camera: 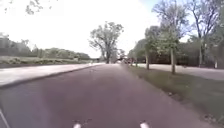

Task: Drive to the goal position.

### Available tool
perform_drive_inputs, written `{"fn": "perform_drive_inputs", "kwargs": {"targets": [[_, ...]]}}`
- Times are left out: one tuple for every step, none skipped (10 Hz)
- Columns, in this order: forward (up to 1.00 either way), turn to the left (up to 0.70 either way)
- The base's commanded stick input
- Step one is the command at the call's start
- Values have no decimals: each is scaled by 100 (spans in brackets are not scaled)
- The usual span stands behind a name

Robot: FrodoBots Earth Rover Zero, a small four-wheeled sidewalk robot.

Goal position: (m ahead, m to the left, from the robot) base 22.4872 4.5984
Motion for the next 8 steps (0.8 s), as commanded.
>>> {"fn": "perform_drive_inputs", "kwargs": {"targets": [[100, 0], [100, 0], [100, 0], [100, 0], [100, 0], [95, 0], [67, 0], [38, 0]]}}
